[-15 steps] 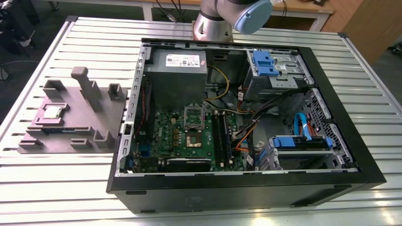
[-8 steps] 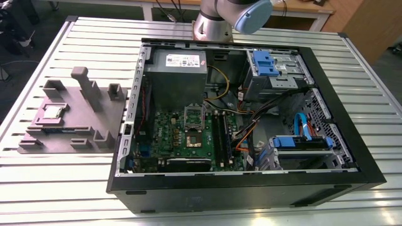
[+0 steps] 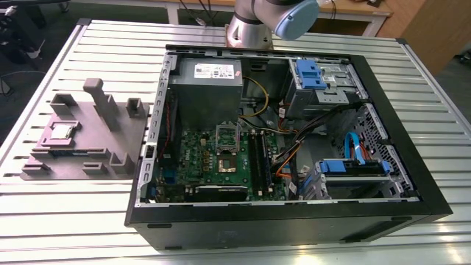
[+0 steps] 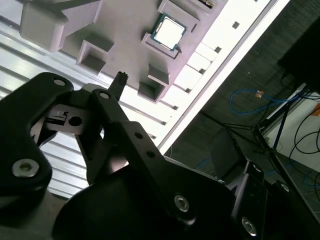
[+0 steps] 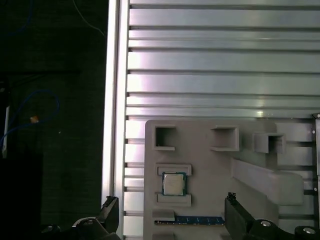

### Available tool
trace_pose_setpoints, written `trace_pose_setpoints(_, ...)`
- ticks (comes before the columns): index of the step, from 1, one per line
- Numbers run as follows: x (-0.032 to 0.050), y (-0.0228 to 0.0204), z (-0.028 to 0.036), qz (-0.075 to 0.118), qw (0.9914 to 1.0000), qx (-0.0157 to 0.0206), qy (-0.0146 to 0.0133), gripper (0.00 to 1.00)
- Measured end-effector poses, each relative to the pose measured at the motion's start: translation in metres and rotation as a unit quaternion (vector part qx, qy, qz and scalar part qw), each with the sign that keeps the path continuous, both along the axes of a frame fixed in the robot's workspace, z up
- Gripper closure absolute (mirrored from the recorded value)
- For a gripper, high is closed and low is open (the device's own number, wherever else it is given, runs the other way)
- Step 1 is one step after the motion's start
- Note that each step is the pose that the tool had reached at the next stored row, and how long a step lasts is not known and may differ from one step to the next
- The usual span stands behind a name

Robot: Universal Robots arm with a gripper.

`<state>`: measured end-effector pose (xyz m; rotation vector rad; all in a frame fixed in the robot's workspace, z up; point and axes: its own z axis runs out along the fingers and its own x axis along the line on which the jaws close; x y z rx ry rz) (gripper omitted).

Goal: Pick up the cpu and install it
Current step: 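Pick up the cpu and move it towards the insertion slot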

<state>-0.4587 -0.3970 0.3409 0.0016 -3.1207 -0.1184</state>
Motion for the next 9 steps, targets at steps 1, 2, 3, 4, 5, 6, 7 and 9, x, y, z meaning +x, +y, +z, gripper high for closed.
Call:
trace_pose_setpoints(1, -0.0001, -0.0001, -0.0018, 0.000, 1.00000, 0.0000, 0.0006, 0.10)
trace_pose_setpoints(2, -0.0001, -0.0001, -0.0036, 0.001, 1.00000, 0.0000, 0.0012, 0.16)
trace_pose_setpoints(3, -0.0002, -0.0002, -0.0072, 0.001, 1.00000, 0.0000, 0.0022, 0.23)
trace_pose_setpoints(4, -0.0002, -0.0002, -0.0090, 0.002, 1.00000, 0.0000, 0.0027, 0.23)
trace_pose_setpoints(5, -0.0003, -0.0002, -0.0108, 0.002, 0.99999, 0.0000, 0.0032, 0.23)
trace_pose_setpoints(6, -0.0003, -0.0003, -0.0146, 0.003, 0.99999, 0.0000, 0.0044, 0.23)
trace_pose_setpoints(7, -0.0003, -0.0003, -0.0164, 0.003, 0.99998, 0.0000, 0.0050, 0.23)
trace_pose_setpoints(9, -0.0003, -0.0003, -0.0200, 0.004, 0.99997, 0.0000, 0.0062, 0.23)
